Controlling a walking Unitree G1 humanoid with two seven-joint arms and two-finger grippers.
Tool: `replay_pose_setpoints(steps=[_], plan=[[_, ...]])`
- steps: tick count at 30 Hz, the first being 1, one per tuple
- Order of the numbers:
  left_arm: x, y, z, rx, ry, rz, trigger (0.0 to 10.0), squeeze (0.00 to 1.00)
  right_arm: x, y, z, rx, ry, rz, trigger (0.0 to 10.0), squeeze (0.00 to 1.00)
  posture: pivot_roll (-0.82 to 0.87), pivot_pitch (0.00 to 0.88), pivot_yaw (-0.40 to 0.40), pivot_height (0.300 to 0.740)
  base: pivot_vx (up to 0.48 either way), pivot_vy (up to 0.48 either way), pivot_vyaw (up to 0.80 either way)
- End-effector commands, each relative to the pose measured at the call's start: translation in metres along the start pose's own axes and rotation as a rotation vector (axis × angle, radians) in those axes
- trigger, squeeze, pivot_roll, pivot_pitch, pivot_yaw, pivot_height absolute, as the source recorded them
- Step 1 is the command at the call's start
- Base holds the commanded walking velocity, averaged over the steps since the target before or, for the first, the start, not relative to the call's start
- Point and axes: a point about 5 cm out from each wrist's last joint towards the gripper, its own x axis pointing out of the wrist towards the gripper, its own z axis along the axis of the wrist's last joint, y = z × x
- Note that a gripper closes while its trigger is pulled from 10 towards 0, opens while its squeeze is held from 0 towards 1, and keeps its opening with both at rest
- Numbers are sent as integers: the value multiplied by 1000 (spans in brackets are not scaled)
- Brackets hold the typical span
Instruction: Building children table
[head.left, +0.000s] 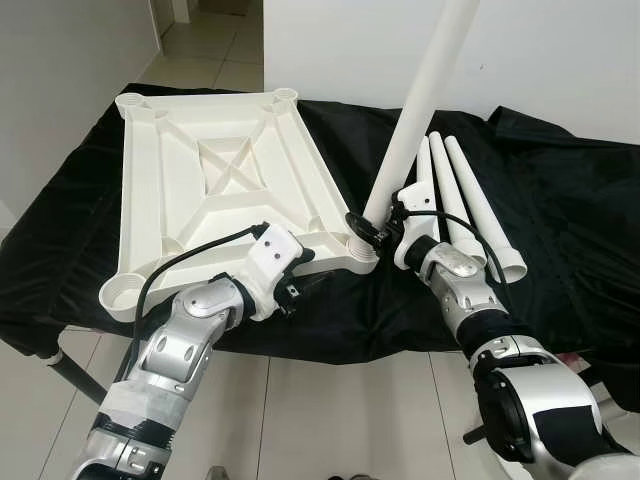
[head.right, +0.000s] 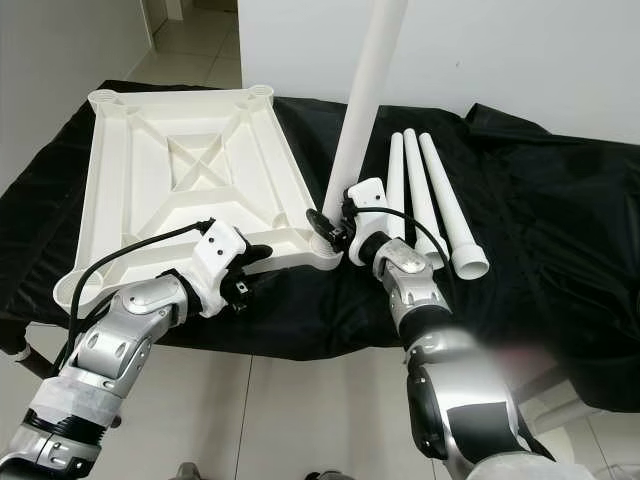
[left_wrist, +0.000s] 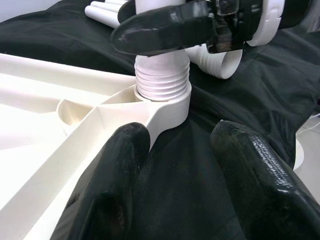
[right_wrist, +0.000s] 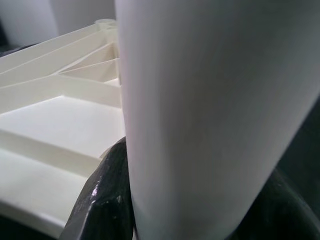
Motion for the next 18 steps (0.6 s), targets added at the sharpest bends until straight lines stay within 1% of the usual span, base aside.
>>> replay_pose_setpoints(steps=[1, 2, 4, 6, 7, 8, 10, 11, 13, 15, 16, 17, 18], plan=[[1, -1, 1, -5, -3, -14, 10000, 0, -5, -2, -14, 41, 47, -74, 10000, 0, 27, 81, -46, 740, 0, 0, 0], [1, -1, 1, -5, -3, -14, 10000, 0, -5, -2, -14, 41, 47, -74, 10000, 0, 27, 81, -46, 740, 0, 0, 0], [1, 0, 1, -6, -4, -13, 10000, 0, -3, 1, -14, 50, 39, -122, 10000, 0, 23, 83, -45, 740, 0, 0, 0], [1, 0, 1, -6, -4, -13, 10000, 0, -3, 1, -14, 50, 39, -122, 10000, 0, 23, 83, -45, 740, 0, 0, 0], [1, 0, 1, -6, -4, -12, 10000, 0, -2, 2, -15, 62, 47, -181, 10000, 0, 22, 84, -47, 740, 0, 0, 0], [1, 0, 1, -6, -4, -12, 10000, 0, -2, 2, -15, 62, 47, -181, 10000, 0, 22, 84, -47, 740, 0, 0, 0], [1, -1, 1, -8, -4, -11, 10000, 0, -1, 3, -19, 68, 71, -314, 10000, 0, 19, 85, -49, 740, 0, 0, 0], [1, -1, 0, -10, -4, -11, 10000, 0, -1, 5, -20, 73, 76, -360, 10000, 0, 19, 86, -51, 740, 0, 0, 0], [1, -1, 0, -10, -4, -11, 10000, 0, -1, 5, -20, 73, 76, -360, 10000, 0, 19, 86, -51, 740, 0, 0, 0], [1, -1, 0, -12, -4, -9, 10000, 0, -1, 13, -23, 73, 90, -441, 10000, 0, 18, 86, -53, 740, 0, 0, 0], [1, -1, 0, -12, -4, -9, 10000, 0, -1, 13, -23, 73, 90, -441, 10000, 0, 18, 86, -53, 740, 0, 0, 0], [1, -2, -1, -13, -3, -9, 10000, 0, 0, 18, -24, 79, 92, -482, 10000, 0, 19, 88, -56, 740, 0, 0, 0], [1, -2, -1, -13, -3, -9, 10000, 0, 0, 18, -24, 79, 92, -482, 10000, 0, 19, 88, -56, 740, 0, 0, 0]])
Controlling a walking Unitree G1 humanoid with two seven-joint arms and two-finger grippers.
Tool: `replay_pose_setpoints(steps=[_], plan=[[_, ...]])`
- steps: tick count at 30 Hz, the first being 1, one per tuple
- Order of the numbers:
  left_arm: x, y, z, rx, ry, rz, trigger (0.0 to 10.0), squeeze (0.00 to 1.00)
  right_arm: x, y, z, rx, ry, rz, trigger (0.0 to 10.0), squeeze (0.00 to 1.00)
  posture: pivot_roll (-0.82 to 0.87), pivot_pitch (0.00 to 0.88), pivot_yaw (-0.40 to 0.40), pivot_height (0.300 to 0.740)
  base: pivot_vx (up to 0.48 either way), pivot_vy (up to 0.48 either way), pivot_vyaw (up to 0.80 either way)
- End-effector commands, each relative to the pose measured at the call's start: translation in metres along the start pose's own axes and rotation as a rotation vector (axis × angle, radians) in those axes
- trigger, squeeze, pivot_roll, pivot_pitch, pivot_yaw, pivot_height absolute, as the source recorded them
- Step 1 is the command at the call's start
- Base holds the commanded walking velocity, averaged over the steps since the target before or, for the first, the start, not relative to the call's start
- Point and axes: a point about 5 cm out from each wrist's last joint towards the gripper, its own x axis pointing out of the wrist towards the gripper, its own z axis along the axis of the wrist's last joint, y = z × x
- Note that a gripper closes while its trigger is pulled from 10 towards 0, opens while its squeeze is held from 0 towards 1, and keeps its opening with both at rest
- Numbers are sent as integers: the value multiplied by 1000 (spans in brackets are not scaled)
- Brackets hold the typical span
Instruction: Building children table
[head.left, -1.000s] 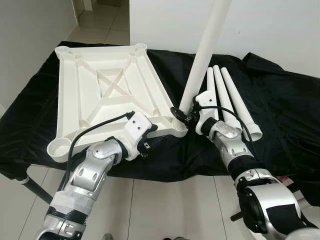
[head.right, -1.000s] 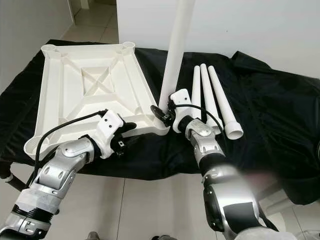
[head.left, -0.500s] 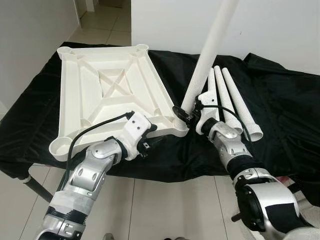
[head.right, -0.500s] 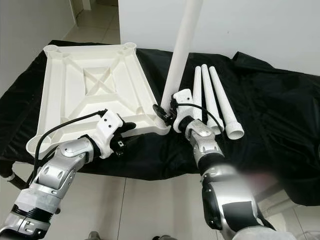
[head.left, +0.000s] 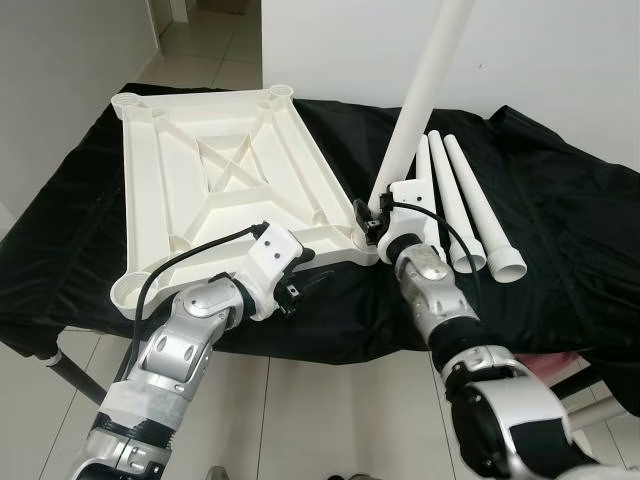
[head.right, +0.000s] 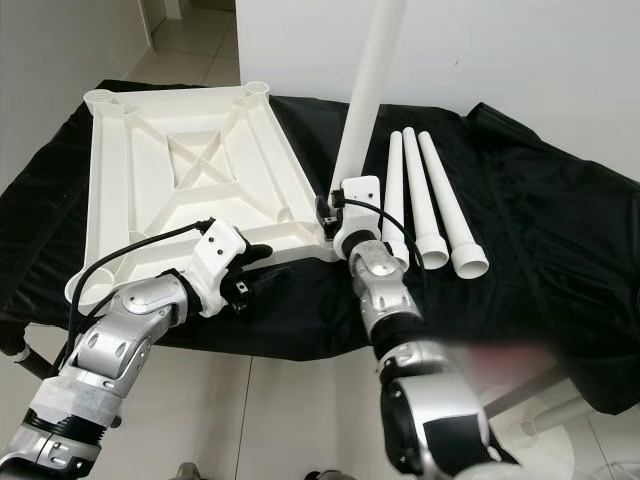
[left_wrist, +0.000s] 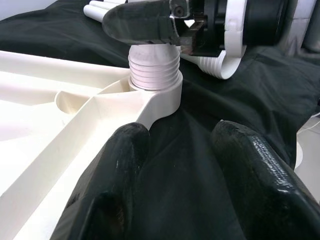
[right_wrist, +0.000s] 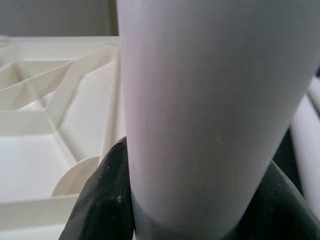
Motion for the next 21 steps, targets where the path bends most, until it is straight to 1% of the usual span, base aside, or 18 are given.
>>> replay_pose_setpoints(steps=[1, 2, 6, 7, 9, 11, 12, 13, 14, 15, 21], plan=[[0, -2, -2, -13, 1, -9, 10000, 0, -11, -3, -24, 14, 107, -99, 10000, 0, 23, 91, -61, 740, 0, 0, 0], [0, -3, -2, -14, 1, -9, 10000, 0, -14, 3, -25, 34, 106, -132, 10000, 0, 24, 93, -61, 740, 0, 0, 0], [-1, -4, -3, -17, 3, -8, 10000, 0, -17, 9, -26, 60, 102, -169, 10000, 0, 26, 95, -62, 740, 0, 0, 0], [-2, -4, -3, -19, 4, -7, 10000, 0, -18, 12, -26, 74, 99, -166, 10000, 0, 26, 95, -62, 740, 0, 0, 0], [-2, -4, -3, -19, 4, -7, 10000, 0, -18, 12, -26, 74, 99, -166, 10000, 0, 26, 95, -62, 740, 0, 0, 0], [-2, -4, -4, -20, 5, -6, 10000, 0, -18, 15, -24, 108, 86, -148, 10000, 0, 24, 92, -62, 740, 0, 0, 0], [-2, -4, -4, -20, 5, -6, 10000, 0, -18, 15, -24, 108, 86, -148, 10000, 0, 24, 92, -62, 740, 0, 0, 0], [-2, -5, -3, -19, 4, -7, 10000, 0, -18, 14, -21, 127, 68, -139, 10000, 329, 24, 92, -62, 740, 0, 0, 0], [-2, -5, -3, -19, 4, -7, 10000, 0, -18, 14, -21, 127, 68, -139, 10000, 329, 24, 92, -62, 740, 0, 0, 0], [-1, -5, -3, -18, 2, -8, 10000, 0, -18, 12, -18, 145, 49, -129, 10000, 1000, 24, 92, -62, 740, 0, 0, 0], [1, -5, -2, -17, -3, -7, 10000, 0, -19, 7, -14, 148, 21, -128, 10000, 1000, 23, 88, -63, 740, 0, 0, 0]])
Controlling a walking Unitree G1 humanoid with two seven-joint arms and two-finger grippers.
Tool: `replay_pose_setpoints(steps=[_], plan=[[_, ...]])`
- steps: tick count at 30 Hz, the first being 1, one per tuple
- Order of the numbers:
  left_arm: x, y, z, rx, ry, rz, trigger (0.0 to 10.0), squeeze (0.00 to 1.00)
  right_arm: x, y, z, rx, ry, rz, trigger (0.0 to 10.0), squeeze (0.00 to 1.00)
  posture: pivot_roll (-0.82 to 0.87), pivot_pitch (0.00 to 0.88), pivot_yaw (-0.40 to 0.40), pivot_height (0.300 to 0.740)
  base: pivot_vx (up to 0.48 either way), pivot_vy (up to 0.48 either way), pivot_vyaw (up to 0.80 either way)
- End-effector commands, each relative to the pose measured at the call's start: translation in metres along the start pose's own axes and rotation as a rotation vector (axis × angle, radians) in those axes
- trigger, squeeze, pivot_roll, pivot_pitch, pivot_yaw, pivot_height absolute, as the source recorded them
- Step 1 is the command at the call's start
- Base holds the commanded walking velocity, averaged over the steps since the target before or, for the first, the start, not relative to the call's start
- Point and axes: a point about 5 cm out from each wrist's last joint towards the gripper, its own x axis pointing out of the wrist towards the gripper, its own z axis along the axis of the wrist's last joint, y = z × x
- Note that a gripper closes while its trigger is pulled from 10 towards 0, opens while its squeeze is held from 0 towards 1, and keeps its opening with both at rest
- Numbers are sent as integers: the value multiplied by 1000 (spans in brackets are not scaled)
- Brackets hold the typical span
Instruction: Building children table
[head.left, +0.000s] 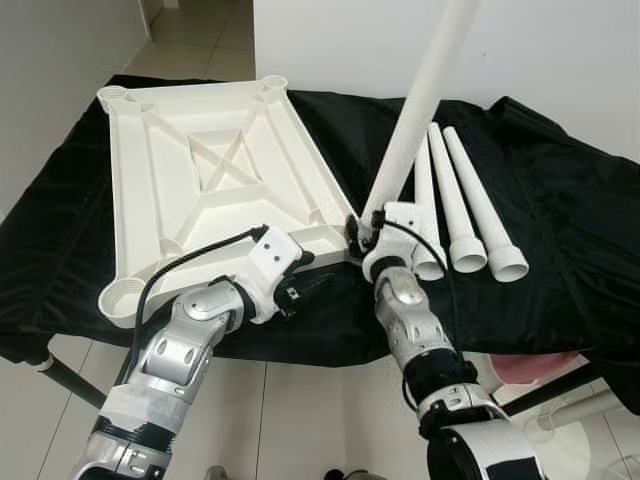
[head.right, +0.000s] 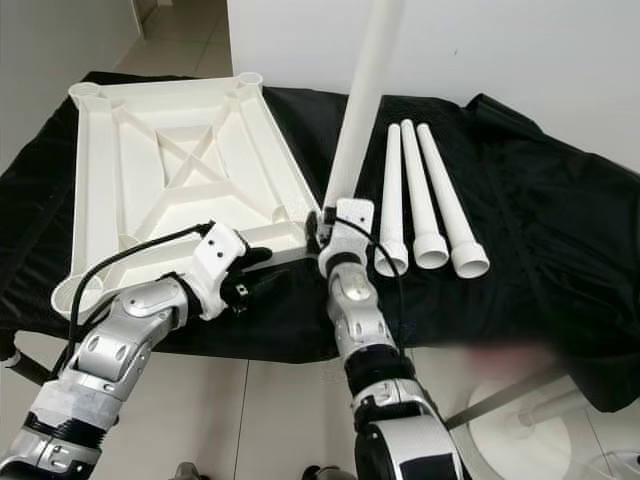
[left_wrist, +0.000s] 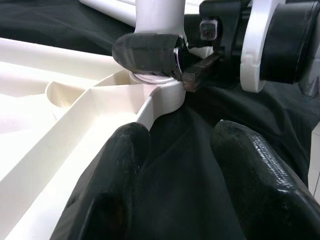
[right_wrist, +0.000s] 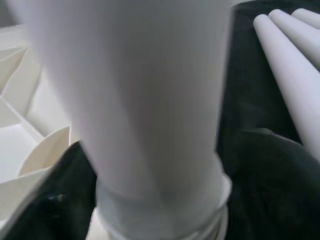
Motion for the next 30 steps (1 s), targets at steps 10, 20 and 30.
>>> replay_pose_setpoints(steps=[10, 20, 30], plan=[[6, 15, 4, 18, -1, 106, 10000, 0, -13, -18, 8, 4, -70, 123, 10000, 0, 22, 73, -67, 740, 0, 0, 0], [18, 24, 1, 73, 57, 146, 10000, 0, -26, -29, 11, -17, -99, 242, 10000, 0, 11, 69, -57, 740, 0, 0, 0], [30, 36, -13, 99, 195, 167, 10000, 0, -24, -45, 24, -39, -131, 242, 10000, 0, -4, 79, -40, 740, 0, 0, 0]])
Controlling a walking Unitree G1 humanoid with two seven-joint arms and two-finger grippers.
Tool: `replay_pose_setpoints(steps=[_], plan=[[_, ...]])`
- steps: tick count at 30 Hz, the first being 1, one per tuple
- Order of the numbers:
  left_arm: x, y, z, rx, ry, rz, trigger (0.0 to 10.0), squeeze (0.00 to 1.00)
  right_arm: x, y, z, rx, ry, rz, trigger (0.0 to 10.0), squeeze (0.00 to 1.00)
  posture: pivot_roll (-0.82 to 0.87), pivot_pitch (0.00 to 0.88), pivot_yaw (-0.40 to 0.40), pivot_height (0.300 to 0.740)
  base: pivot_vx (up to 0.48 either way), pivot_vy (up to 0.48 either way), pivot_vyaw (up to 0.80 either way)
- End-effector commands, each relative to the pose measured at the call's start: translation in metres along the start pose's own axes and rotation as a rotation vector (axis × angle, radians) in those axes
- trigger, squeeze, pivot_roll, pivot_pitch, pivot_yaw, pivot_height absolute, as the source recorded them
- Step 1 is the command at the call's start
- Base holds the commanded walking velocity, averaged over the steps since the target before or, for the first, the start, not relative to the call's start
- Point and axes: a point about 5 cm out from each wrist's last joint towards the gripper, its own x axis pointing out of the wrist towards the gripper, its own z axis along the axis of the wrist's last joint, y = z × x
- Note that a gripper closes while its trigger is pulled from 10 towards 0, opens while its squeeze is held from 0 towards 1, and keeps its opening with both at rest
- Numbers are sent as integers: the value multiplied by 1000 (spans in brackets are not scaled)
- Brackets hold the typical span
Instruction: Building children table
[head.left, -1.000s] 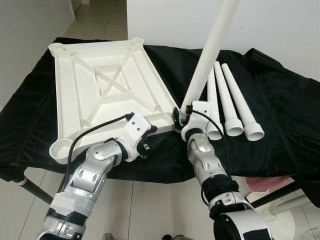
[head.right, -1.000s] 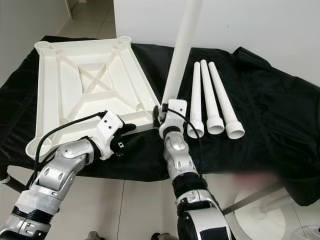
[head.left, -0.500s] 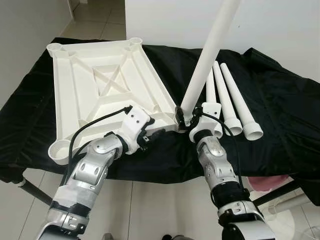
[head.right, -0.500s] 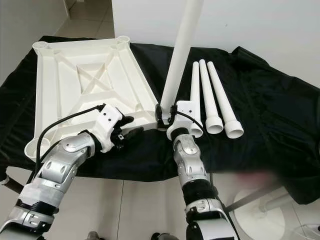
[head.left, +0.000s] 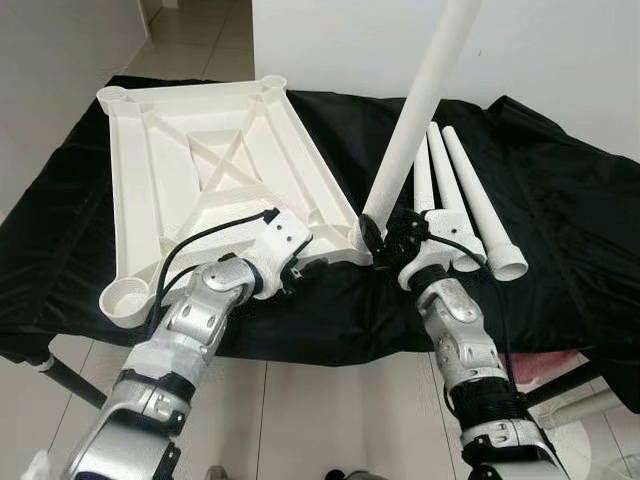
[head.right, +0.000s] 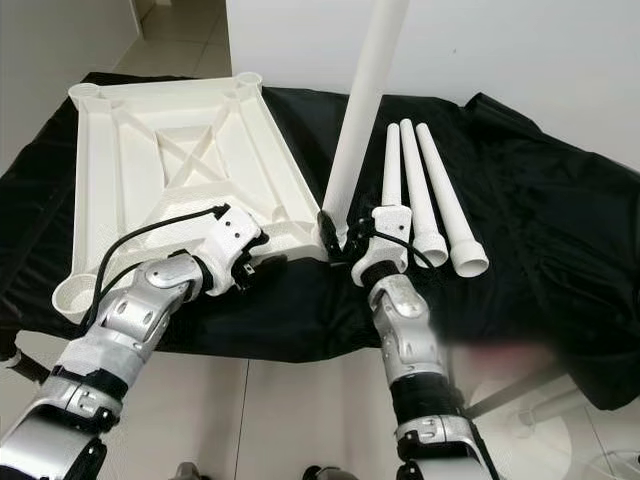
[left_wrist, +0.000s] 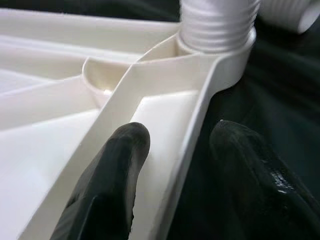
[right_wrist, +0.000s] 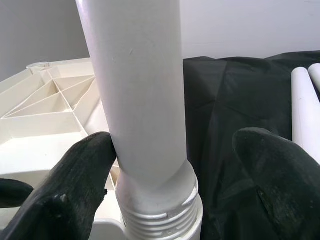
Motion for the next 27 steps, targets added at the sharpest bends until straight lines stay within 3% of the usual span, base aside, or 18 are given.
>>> replay_pose_setpoints(steps=[1, 4, 15, 19, 20, 21, 25, 26, 27], plan=[[3, 2, -4, 7, 36, 82, 10000, 0, -1, -7, 3, -2, -5, -24, 10000, 0, -4, 79, -40, 740, 0, 0, 0], [5, 5, -13, 60, 116, 86, 10000, 0, 1, -9, 6, -6, -12, -21, 10000, 0, -1, 87, -38, 740, 0, 0, 0], [9, 13, -21, 110, 196, 81, 10000, 0, 5, -12, 11, -12, -19, -12, 10000, 0, 1, 90, -34, 740, 0, 0, 0], [2, -1, -17, 110, 131, -123, 9686, 0, 5, -13, 13, -16, -23, 2, 10000, 0, -2, 90, -32, 740, 0, 0, 0], [-1, -5, -17, 114, 123, -172, 9020, 0, 4, -13, 13, -13, -19, 15, 10000, 0, -2, 92, -31, 740, 0, 0, 0], [-4, -10, -17, 128, 111, -229, 7176, 0, 2, -13, 12, -12, -11, 28, 10000, 0, -2, 93, -30, 740, 0, 0, 0], [-6, -13, -17, 138, 104, -265, 7176, 0, 1, -13, 11, -11, -6, 37, 10000, 0, -2, 94, -31, 740, 0, 0, 0], [-12, -18, -17, 152, 89, -329, 4431, 0, -2, -14, 9, -11, 4, 45, 10000, 0, -1, 94, -32, 740, 0, 0, 0], [-12, -18, -17, 152, 89, -329, 4431, 0, -2, -14, 9, -11, 4, 45, 10000, 0, -1, 94, -32, 740, 0, 0, 0]])
